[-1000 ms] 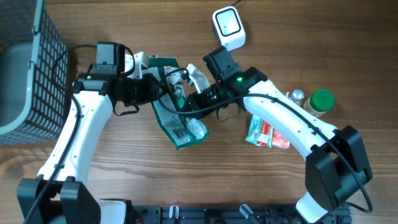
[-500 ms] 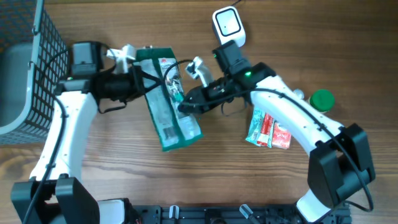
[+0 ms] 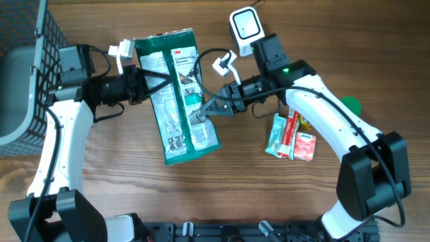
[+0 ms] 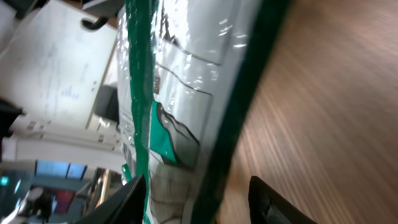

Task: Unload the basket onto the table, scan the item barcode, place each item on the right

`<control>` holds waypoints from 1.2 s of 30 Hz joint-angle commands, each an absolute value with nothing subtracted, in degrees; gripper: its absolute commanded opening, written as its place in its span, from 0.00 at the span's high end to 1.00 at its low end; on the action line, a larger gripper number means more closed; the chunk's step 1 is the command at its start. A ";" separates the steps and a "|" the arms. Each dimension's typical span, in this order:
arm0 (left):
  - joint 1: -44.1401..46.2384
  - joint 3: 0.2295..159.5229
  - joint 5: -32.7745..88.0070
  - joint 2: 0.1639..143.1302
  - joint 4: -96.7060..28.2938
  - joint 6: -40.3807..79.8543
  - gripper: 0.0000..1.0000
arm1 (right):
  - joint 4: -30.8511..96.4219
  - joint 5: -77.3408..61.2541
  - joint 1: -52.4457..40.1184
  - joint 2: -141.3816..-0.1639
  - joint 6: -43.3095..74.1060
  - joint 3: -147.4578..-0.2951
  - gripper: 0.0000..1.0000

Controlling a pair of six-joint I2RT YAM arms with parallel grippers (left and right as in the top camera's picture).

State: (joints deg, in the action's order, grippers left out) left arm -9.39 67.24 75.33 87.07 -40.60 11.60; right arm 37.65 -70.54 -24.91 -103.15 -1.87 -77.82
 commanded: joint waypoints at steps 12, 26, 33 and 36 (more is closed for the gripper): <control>-9.54 66.74 79.42 87.00 -39.99 10.46 0.96 | 35.73 -78.50 -29.06 -102.65 -9.15 -78.26 0.96; -9.54 66.74 36.56 87.00 -36.69 10.90 0.09 | 36.82 -43.57 -29.08 -102.65 -9.17 -78.26 0.96; -9.54 66.74 21.10 87.00 -36.67 10.87 0.00 | 41.58 -35.18 -29.08 -102.63 -18.17 -83.13 0.96; -9.54 66.74 15.51 87.02 -36.84 10.87 0.00 | 54.00 -29.32 -29.21 -102.63 -26.59 -94.87 0.96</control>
